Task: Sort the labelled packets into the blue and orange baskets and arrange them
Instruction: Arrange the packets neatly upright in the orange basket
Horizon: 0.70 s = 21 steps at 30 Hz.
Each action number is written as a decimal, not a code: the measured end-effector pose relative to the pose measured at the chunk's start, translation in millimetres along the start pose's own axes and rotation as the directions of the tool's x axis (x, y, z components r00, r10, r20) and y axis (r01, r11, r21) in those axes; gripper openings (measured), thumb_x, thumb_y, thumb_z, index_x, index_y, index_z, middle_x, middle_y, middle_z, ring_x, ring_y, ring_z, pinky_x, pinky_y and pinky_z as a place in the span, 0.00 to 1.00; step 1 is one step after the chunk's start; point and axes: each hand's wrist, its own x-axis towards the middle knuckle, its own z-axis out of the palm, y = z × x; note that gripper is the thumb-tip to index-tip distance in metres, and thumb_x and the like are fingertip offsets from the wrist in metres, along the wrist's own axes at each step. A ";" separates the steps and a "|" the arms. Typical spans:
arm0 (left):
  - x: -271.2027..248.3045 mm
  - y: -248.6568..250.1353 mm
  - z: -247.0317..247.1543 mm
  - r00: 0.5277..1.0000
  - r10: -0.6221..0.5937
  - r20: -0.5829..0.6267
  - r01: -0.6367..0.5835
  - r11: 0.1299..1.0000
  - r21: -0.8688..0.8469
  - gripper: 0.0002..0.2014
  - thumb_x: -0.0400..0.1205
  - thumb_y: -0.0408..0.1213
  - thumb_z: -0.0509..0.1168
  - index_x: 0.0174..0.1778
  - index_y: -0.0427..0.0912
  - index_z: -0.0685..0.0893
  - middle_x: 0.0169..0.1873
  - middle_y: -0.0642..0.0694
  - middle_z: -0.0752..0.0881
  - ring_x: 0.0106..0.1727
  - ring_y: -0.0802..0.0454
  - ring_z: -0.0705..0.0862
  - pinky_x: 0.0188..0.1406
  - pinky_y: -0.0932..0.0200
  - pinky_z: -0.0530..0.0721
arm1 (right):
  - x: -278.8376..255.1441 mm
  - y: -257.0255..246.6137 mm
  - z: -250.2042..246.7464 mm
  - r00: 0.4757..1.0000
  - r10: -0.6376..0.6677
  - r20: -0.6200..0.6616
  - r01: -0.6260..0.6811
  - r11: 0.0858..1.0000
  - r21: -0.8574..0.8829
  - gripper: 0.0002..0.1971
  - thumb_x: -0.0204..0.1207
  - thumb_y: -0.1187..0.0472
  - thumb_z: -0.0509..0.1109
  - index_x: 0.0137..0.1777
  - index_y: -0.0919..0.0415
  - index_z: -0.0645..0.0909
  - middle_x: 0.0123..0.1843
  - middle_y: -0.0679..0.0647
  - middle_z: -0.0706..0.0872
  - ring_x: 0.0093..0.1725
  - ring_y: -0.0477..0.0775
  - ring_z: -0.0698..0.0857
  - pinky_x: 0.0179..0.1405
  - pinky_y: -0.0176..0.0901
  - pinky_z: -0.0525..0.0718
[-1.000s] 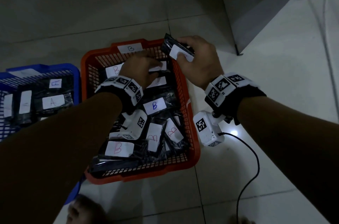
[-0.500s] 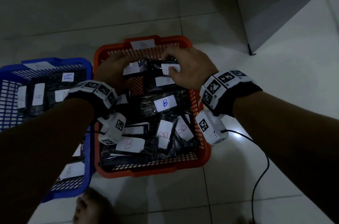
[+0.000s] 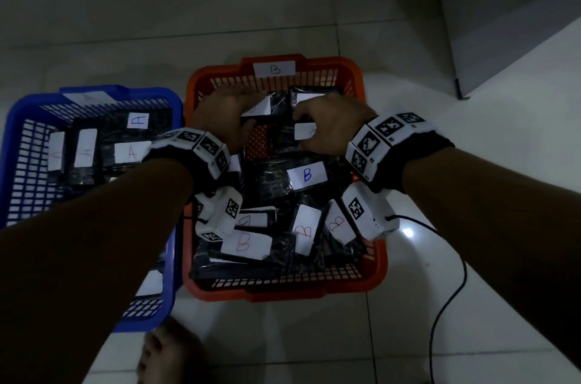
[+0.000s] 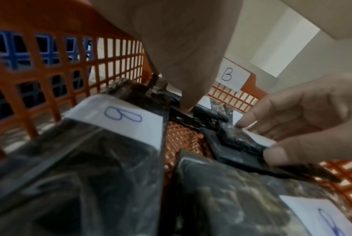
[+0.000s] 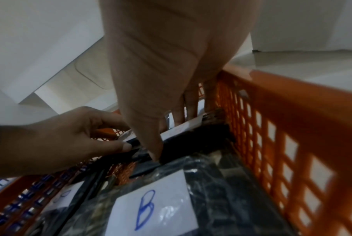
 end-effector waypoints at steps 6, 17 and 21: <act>-5.9 5.5 -3.5 0.998 -0.012 -0.062 0.014 0.999 0.038 0.26 0.72 0.36 0.63 0.69 0.39 0.81 0.59 0.33 0.82 0.59 0.32 0.80 0.55 0.41 0.82 | 5.3 1.4 1.6 0.999 -0.017 0.032 0.015 0.999 0.045 0.19 0.70 0.55 0.74 0.62 0.54 0.83 0.57 0.49 0.83 0.49 0.47 0.80 0.41 0.37 0.75; -7.9 11.5 -4.4 0.994 -0.082 -0.077 0.086 0.995 0.043 0.27 0.74 0.33 0.69 0.71 0.37 0.79 0.60 0.33 0.81 0.61 0.32 0.78 0.57 0.41 0.80 | 15.4 6.7 9.0 0.999 -0.037 -0.008 0.037 0.999 0.002 0.24 0.69 0.58 0.75 0.67 0.57 0.79 0.64 0.55 0.78 0.64 0.56 0.77 0.60 0.49 0.80; -8.7 13.0 -5.5 0.992 -0.097 -0.079 0.100 0.995 0.026 0.26 0.74 0.32 0.70 0.71 0.37 0.78 0.61 0.33 0.81 0.63 0.33 0.77 0.59 0.43 0.78 | 15.5 4.8 11.3 0.998 0.022 -0.064 -0.023 1.000 -0.013 0.29 0.67 0.48 0.77 0.67 0.55 0.79 0.71 0.56 0.72 0.72 0.58 0.70 0.67 0.53 0.76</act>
